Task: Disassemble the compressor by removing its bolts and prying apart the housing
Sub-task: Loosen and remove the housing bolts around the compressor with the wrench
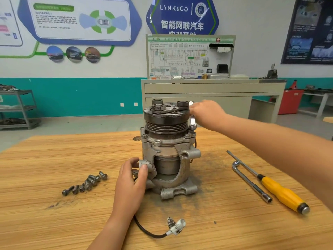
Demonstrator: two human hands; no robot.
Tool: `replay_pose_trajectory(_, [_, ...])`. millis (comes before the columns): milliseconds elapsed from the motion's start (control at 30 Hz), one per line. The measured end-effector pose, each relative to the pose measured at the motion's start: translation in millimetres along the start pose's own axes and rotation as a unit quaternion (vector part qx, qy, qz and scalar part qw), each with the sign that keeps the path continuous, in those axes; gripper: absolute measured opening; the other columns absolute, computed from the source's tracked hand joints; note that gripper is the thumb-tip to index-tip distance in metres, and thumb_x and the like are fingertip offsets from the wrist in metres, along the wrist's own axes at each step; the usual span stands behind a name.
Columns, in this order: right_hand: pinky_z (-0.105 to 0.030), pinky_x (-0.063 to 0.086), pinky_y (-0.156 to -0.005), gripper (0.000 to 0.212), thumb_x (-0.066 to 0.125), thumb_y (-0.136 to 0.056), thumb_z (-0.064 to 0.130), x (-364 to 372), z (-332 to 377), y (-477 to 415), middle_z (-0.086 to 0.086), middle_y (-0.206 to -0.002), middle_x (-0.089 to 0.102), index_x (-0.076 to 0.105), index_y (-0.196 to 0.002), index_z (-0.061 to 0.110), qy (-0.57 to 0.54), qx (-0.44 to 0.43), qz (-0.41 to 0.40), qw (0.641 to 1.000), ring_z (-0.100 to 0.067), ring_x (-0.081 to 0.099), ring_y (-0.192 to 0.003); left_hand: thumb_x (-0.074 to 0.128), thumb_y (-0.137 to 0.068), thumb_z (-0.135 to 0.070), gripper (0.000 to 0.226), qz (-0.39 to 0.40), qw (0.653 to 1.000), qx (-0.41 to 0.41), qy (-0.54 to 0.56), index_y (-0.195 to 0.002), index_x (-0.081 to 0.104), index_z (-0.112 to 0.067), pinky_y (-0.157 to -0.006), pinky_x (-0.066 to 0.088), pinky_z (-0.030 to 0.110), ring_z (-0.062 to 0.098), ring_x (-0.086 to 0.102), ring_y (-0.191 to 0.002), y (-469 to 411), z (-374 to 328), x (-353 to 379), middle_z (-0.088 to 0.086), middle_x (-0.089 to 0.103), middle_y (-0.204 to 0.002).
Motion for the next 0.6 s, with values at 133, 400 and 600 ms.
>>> replay_pose_trajectory(133, [-0.030, 0.040, -0.062, 0.030, 0.036, -0.096, 0.010, 0, -5, 8, -0.006, -0.101, 0.066, 0.056, -0.119, 0.014, -0.071, 0.042, -0.016, 0.996, -0.027, 0.061, -0.088, 0.047, -0.090, -0.037, 0.028, 0.002, 1.000, -0.002, 0.003, -0.116, 0.049, -0.027, -0.079, 0.039, 0.024, 0.008, 0.051, -0.106, 0, 2, -1, -0.017, 0.052, -0.108])
replay_pose_trajectory(400, [-0.028, 0.022, -0.042, 0.027, 0.036, -0.097, 0.011, -34, -13, 87, 0.003, -0.055, 0.038, 0.039, -0.124, 0.011, -0.089, 0.203, -0.039, 0.974, -0.016, 0.037, -0.047, 0.046, -0.089, -0.038, 0.033, 0.002, 1.000, -0.007, 0.018, -0.117, 0.052, -0.022, -0.081, 0.040, 0.029, 0.010, 0.052, -0.106, 1, 2, -1, -0.006, 0.057, -0.111])
replay_pose_trajectory(600, [-0.026, 0.023, -0.042, 0.031, 0.038, -0.093, 0.007, -48, 9, 102, 0.002, -0.062, 0.040, 0.042, -0.121, 0.019, -0.028, 0.140, 0.094, 0.985, -0.012, 0.036, -0.052, 0.048, -0.091, -0.035, 0.033, 0.003, 1.000, -0.014, 0.016, -0.117, 0.055, -0.017, -0.082, 0.042, 0.032, 0.012, 0.053, -0.106, 2, 3, -2, -0.005, 0.059, -0.110])
Point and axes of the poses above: each hand's wrist, its own y-axis away from the middle knuckle, its own x-axis out of the palm, z = x × y, the point moved 5 cm from there along -y, towards the middle knuckle
